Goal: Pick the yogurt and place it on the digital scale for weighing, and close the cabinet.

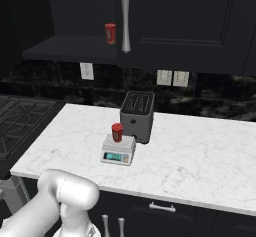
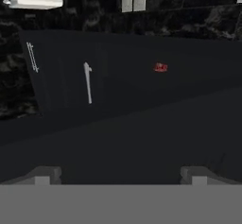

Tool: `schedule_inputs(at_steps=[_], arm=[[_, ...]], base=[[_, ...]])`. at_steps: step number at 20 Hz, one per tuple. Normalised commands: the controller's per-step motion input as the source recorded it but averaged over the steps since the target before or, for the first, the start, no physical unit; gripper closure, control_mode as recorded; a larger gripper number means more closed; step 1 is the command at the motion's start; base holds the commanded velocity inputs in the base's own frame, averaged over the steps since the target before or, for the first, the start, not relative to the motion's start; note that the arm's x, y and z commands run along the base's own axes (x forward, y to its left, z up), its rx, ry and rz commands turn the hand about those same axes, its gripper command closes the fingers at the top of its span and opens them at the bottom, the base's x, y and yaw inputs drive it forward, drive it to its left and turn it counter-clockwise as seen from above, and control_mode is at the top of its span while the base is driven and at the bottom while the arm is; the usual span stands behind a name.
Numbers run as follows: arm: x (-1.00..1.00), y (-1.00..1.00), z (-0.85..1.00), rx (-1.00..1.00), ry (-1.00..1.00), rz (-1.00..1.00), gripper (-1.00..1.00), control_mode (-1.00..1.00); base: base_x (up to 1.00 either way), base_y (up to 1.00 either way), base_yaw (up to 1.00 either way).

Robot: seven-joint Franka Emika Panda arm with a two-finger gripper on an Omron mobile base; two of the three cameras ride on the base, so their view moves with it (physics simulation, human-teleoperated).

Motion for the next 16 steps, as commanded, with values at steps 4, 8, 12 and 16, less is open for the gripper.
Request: schedule_inputs(at_steps=[4,8,12,16], arm=[[0.54,-0.31,0.23,0.05,0.00,0.00,-1.00,-1.00],[0.81,-0.92,0.22,0.19,0.00,0.00,-1.00,-1.00],[0.71,-1.00,0.28,0.26,0.00,0.00,-1.00,-1.00],[0.69,-1.00,0.15,0.27,0.00,0.07,-1.00,-1.00]], base=[[0.00,0.00,0.00],[0.00,0.00,0.00],[0.00,0.00,0.00],[0.00,0.00,0.00]])
